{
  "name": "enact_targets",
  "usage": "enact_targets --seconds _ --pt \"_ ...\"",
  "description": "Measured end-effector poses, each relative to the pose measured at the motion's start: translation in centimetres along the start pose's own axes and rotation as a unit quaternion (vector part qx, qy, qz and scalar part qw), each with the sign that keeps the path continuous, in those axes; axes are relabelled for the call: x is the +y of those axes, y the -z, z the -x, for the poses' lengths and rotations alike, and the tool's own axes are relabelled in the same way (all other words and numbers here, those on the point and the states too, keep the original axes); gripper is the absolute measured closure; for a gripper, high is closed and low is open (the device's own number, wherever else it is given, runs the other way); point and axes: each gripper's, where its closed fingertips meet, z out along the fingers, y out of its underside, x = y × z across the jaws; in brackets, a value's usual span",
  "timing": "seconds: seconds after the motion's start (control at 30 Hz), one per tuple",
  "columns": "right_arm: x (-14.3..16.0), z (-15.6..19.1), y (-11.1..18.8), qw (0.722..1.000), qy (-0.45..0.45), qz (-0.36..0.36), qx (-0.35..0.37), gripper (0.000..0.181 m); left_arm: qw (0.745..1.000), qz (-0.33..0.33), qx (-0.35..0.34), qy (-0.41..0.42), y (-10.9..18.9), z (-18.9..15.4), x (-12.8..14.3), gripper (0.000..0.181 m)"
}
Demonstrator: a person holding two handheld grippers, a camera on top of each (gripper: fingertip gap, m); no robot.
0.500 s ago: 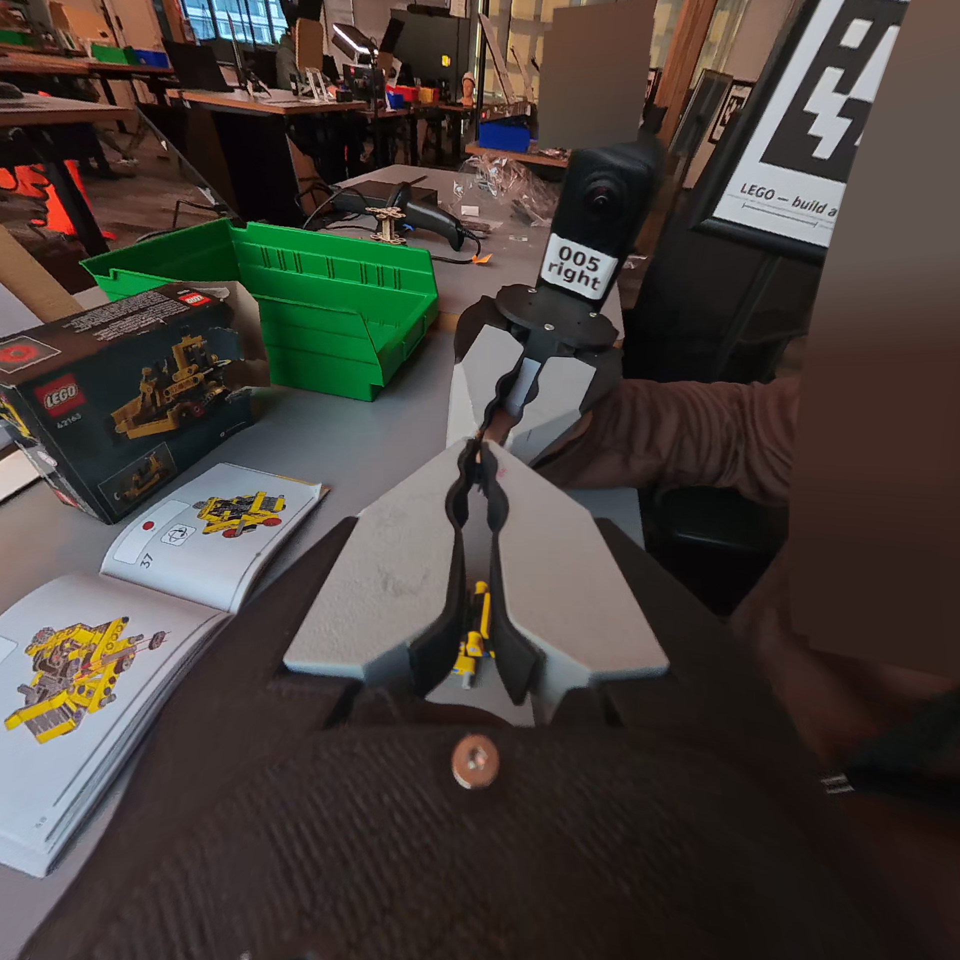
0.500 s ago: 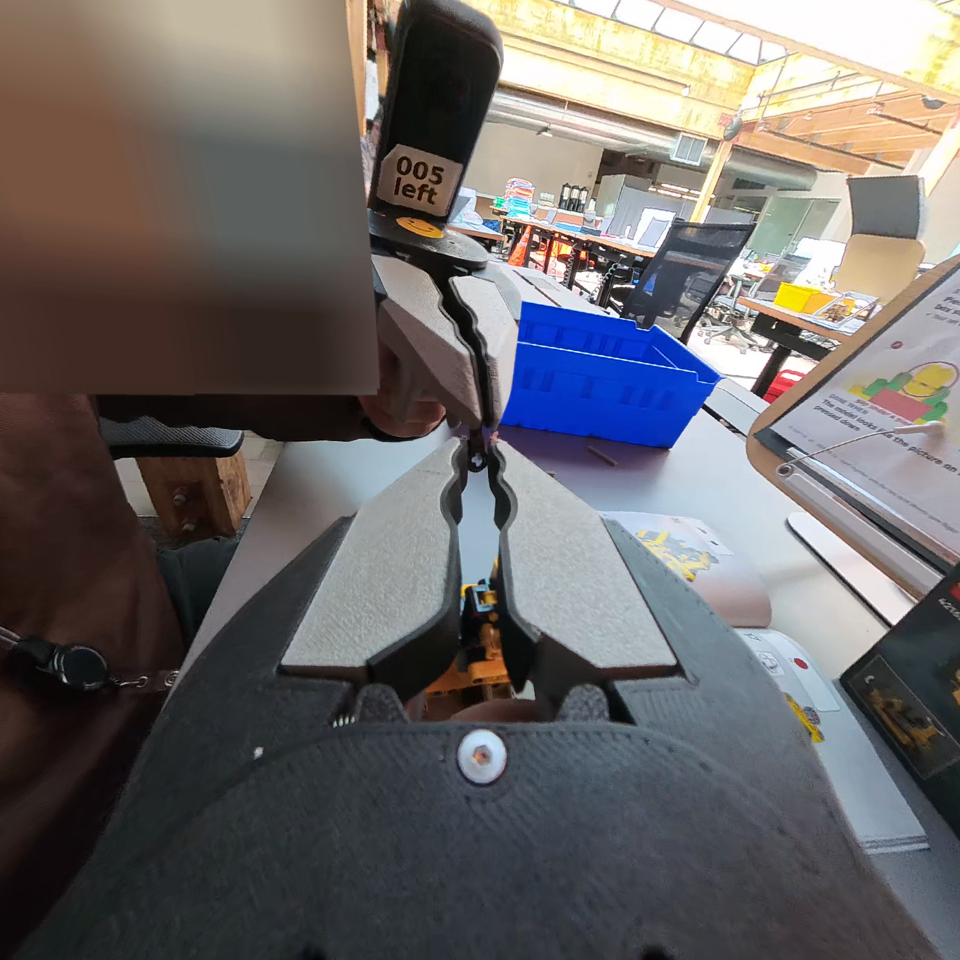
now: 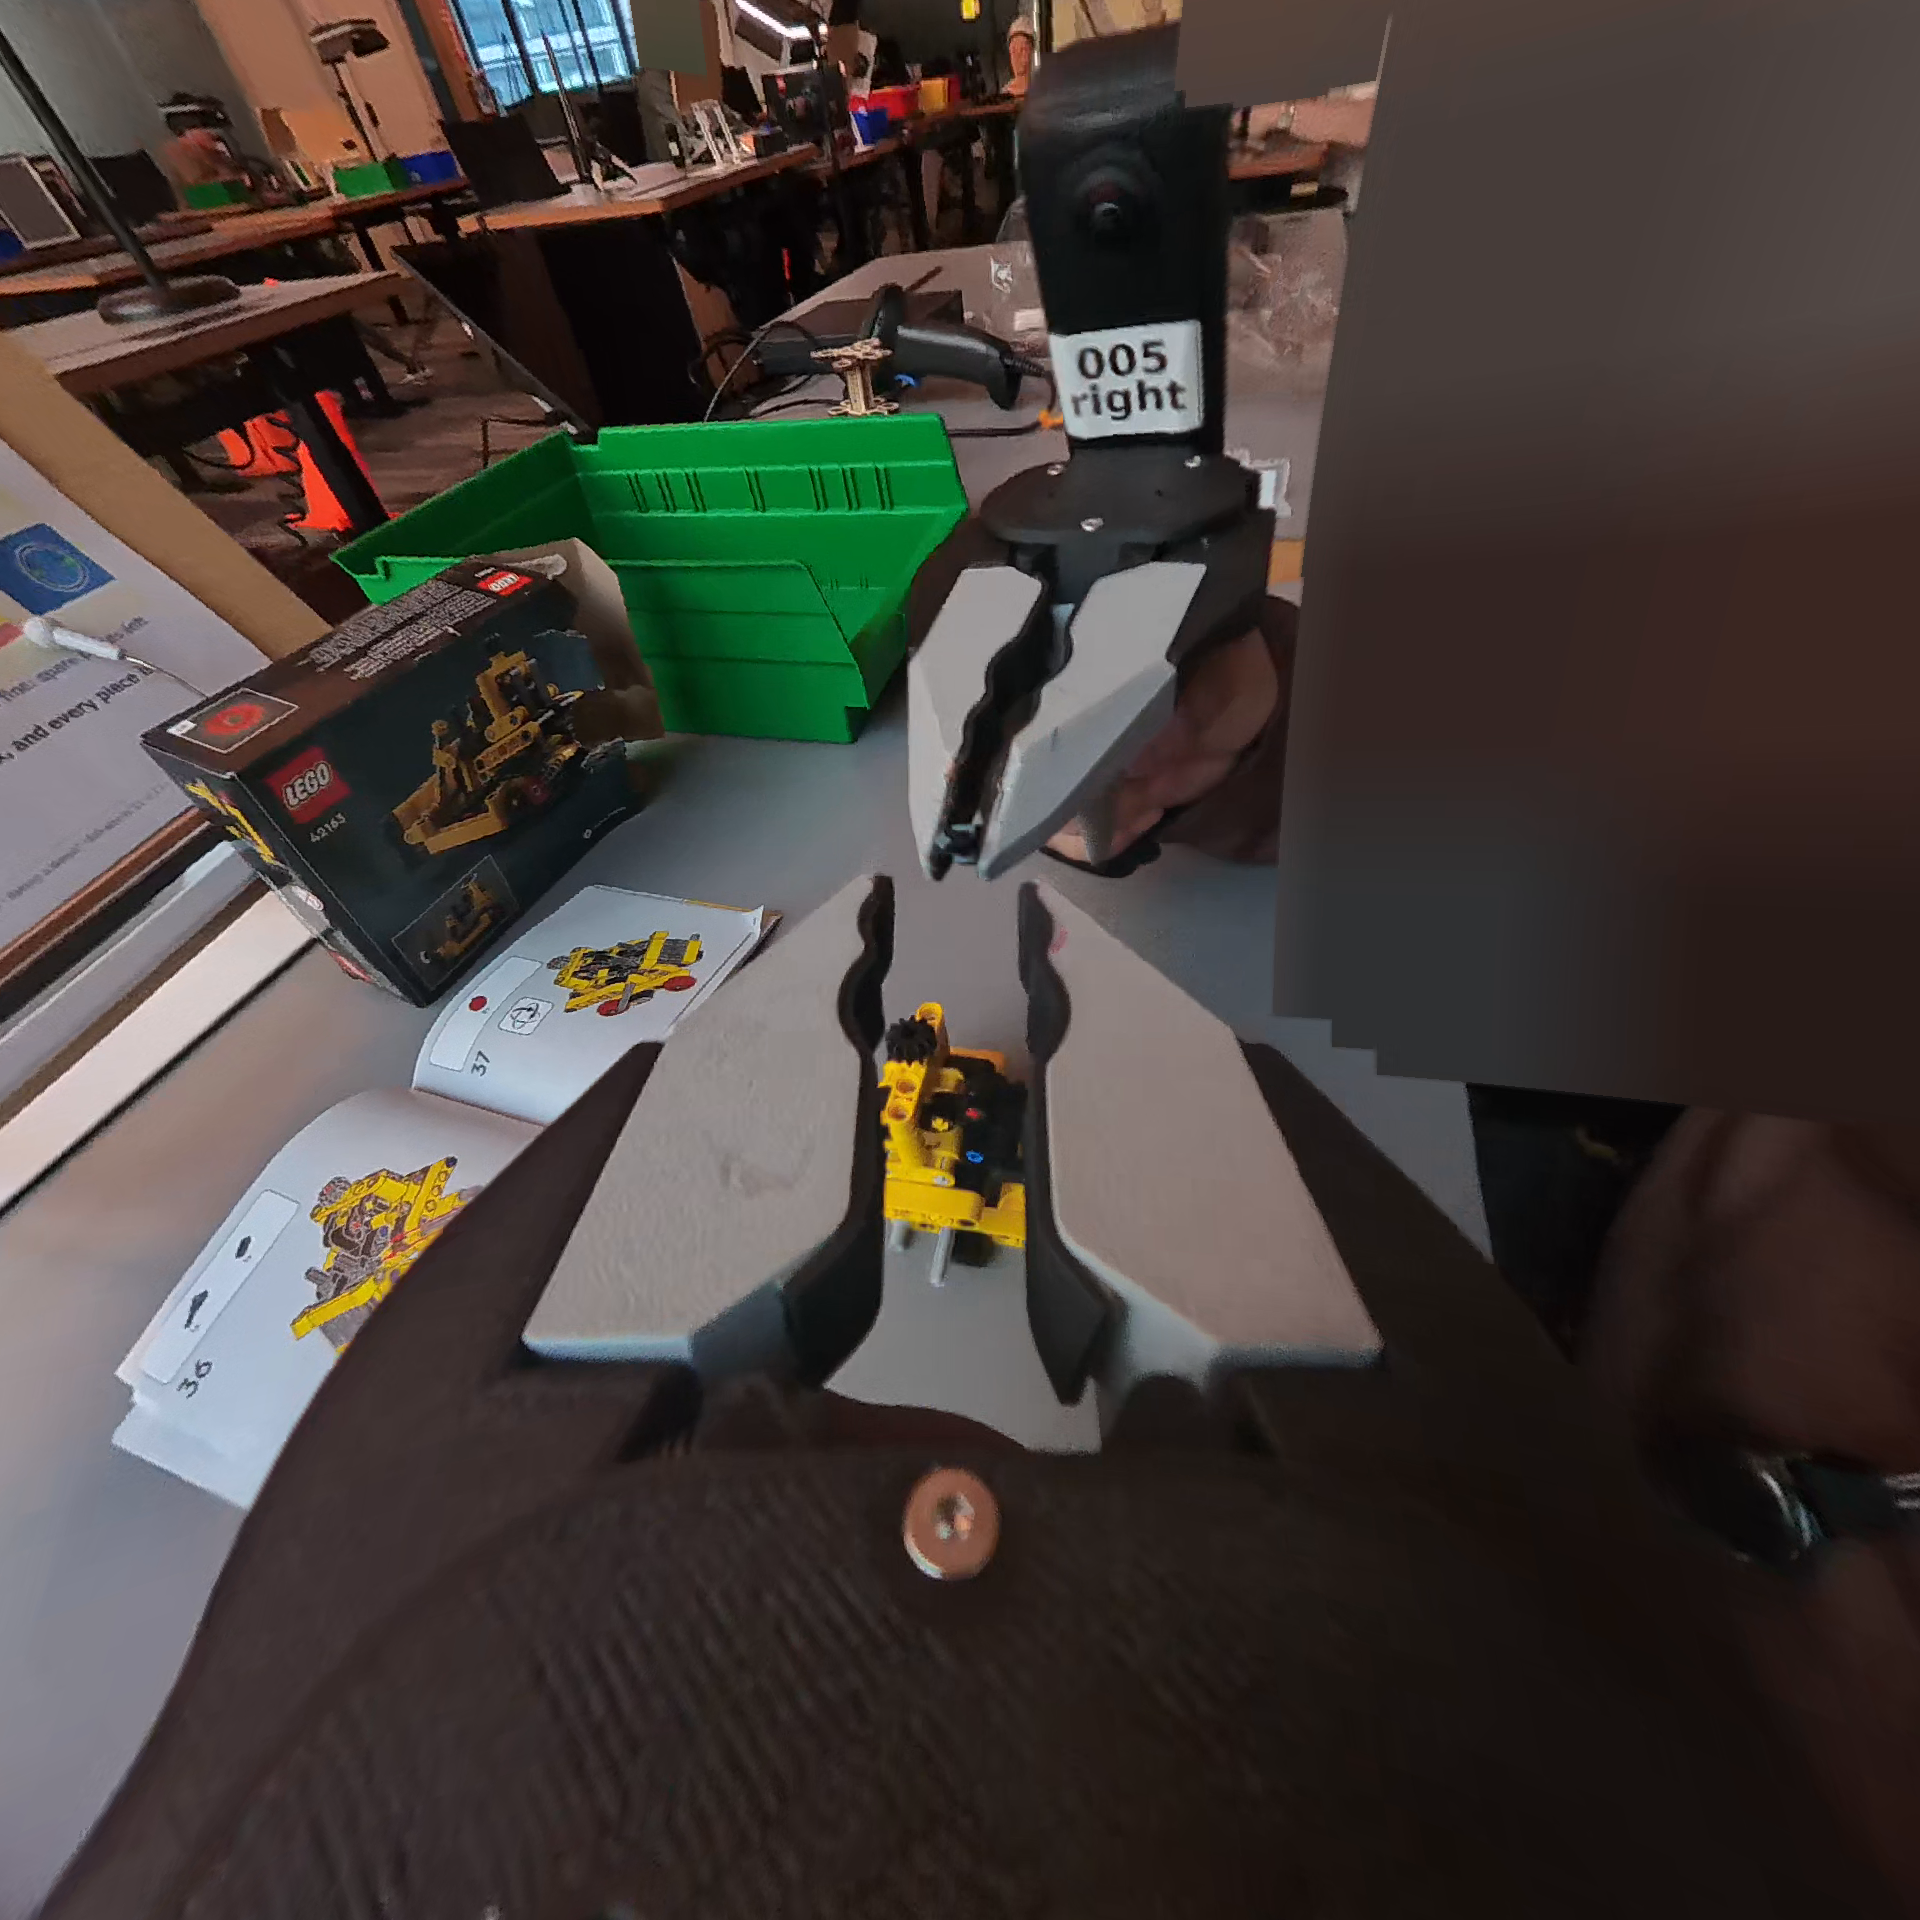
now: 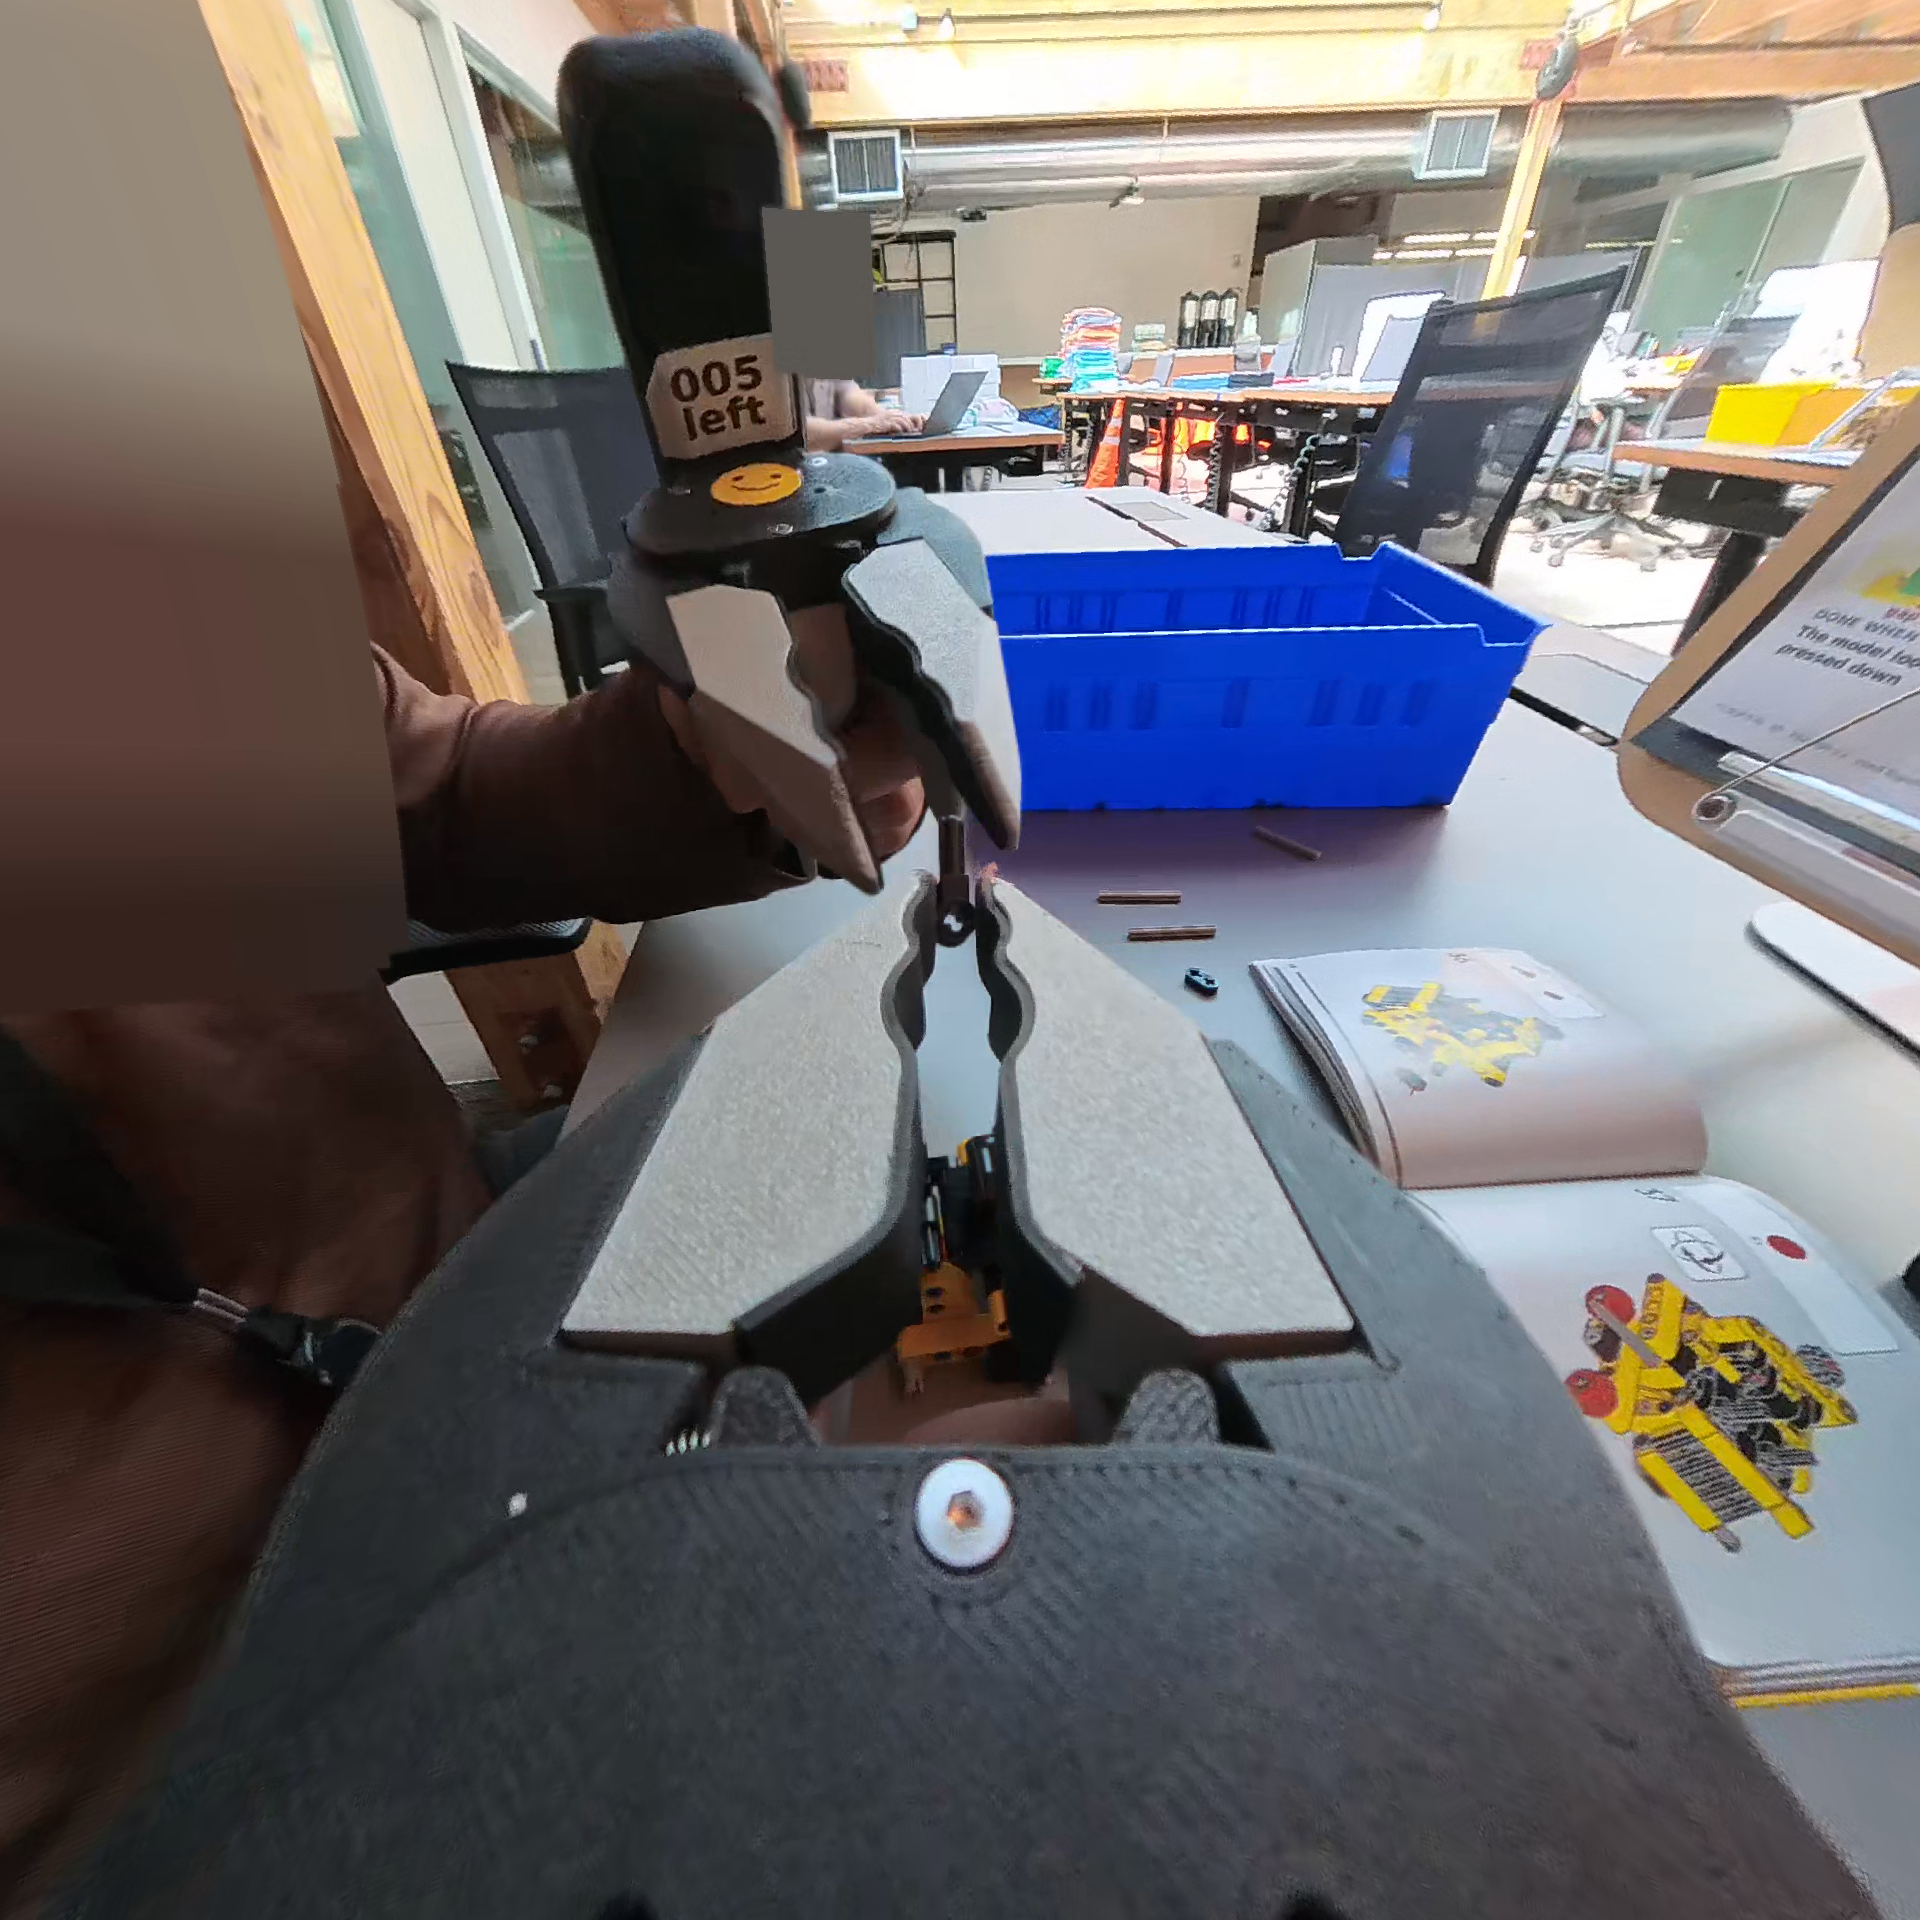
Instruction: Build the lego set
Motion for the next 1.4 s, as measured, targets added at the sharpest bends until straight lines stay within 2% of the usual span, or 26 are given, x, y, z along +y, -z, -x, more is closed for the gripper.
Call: enact_targets --seconds 0.1,0.27,0.33,0.57,0.8,0.9,1.0,1.1,1.23,1.4 --pt "-0.2 0.0 0.1 0.999 -0.038 -0.011 -0.02 0.177 0.999 0.002 -0.018 -0.03 0.0 0.2 0.3 0.162" --pt "0.0 0.2 -0.1 0.996 -0.077 -0.016 -0.045 0.178 0.996 -0.029 -0.04 -0.074 0.0 -0.1 -0.6 0.176" --pt "0.0 0.3 -0.2 0.995 -0.08 -0.016 -0.049 0.177 0.997 -0.036 -0.041 -0.062 0.0 0.2 -0.8 0.181" --pt "0.0 0.3 -0.1 0.995 -0.08 -0.016 -0.051 0.177 0.997 -0.052 0.029 0.054 -0.3 -0.1 -1.4 0.181" --pt "0.5 0.3 -0.3 0.997 -0.059 -0.004 -0.04 0.178 0.998 -0.023 0.035 0.047 -1.4 -0.4 -1.3 0.181" --pt "0.6 0.5 -0.4 0.997 -0.067 0.0 -0.048 0.178 0.999 -0.028 0.02 0.032 -0.9 0.1 -1.3 0.171" --pt "0.4 0.6 -0.3 0.994 -0.094 -0.009 -0.064 0.178 0.999 -0.031 0.005 -0.016 -0.1 0.2 -1.1 0.163" --pt "0.5 1.3 -0.3 0.983 -0.146 -0.01 -0.107 0.178 0.994 -0.005 -0.015 -0.106 0.0 -0.3 0.2 0.153" --pt "1.5 2.1 -0.9 0.965 -0.213 0.015 -0.15 0.178 0.979 -0.004 -0.037 -0.202 -0.4 -1.2 1.0 0.152" --pt "2.5 3.1 -1.4 0.955 -0.235 0.041 -0.174 0.178 0.96 -0.005 -0.029 -0.279 -0.8 -3.0 2.3 0.15"
